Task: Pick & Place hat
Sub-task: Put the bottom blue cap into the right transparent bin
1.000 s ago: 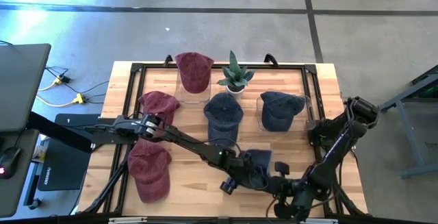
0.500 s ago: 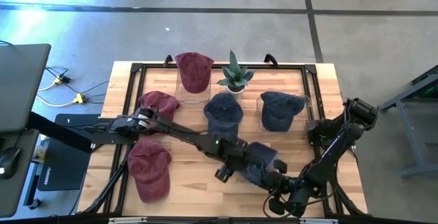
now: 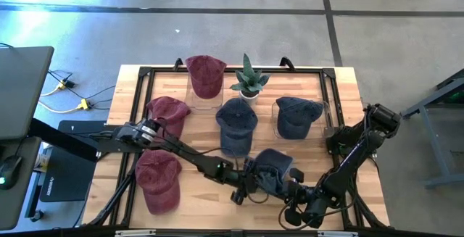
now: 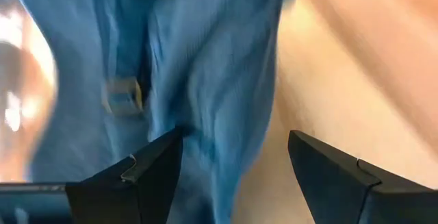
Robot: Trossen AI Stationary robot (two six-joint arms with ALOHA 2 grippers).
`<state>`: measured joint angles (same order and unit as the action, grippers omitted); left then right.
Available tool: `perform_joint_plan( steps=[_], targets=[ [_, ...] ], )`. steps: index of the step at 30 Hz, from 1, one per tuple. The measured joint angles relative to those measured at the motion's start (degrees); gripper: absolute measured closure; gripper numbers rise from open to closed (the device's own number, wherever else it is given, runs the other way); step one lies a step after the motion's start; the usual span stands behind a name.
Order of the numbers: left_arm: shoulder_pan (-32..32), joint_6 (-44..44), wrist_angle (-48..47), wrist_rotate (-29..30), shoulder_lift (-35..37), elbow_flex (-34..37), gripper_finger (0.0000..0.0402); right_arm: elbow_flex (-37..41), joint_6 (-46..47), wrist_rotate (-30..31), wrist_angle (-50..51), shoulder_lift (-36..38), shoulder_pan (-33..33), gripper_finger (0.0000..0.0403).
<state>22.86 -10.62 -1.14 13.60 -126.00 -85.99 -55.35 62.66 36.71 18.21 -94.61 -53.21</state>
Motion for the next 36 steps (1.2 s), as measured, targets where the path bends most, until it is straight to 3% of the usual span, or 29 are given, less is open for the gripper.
perform_joint_plan(
  steps=[5, 10, 14, 18, 22, 24, 29, 36],
  targets=[
    [-1.49, 4.22, -1.82, -3.34, 0.05, 0.54, 0.0142, 0.00, -1.06, 0.04, -0.24, 0.00, 0.11, 0.0399],
    [-4.24, 7.25, -3.94, -13.72, 0.05, 0.61, 0.0144, 0.00, -1.49, -0.10, -0.34, 0.00, 0.73, 0.0394],
    [-4.58, 4.26, -2.54, -17.24, 0.05, 0.63, 0.0179, 0.00, -1.73, -1.30, -0.19, 0.00, 1.18, 0.0396],
    [-3.33, 0.20, -1.04, -15.08, 0.23, 0.61, 0.0256, 0.00, -2.73, -2.72, -0.05, 0.00, 1.20, 0.0399],
    [-2.11, -4.40, -3.01, -10.35, 1.14, 0.50, 0.0360, 0.00, -4.86, -4.64, -0.06, 0.00, 1.20, 0.0389],
    [-2.08, -5.51, -5.03, -8.85, 1.17, 0.53, 0.0390, 0.00, -7.82, -7.40, 0.02, 0.00, 1.24, 0.0381],
    [-2.28, -5.95, -6.85, -7.39, 5.00, 0.39, 0.0378, -0.02, -17.91, -11.84, 0.87, -0.07, 1.67, 0.0341],
    [-2.26, -7.03, -7.97, -7.23, 7.02, 0.52, 0.0398, -0.02, -28.27, -15.91, 0.97, -0.31, 4.75, 0.0229]
  ],
)
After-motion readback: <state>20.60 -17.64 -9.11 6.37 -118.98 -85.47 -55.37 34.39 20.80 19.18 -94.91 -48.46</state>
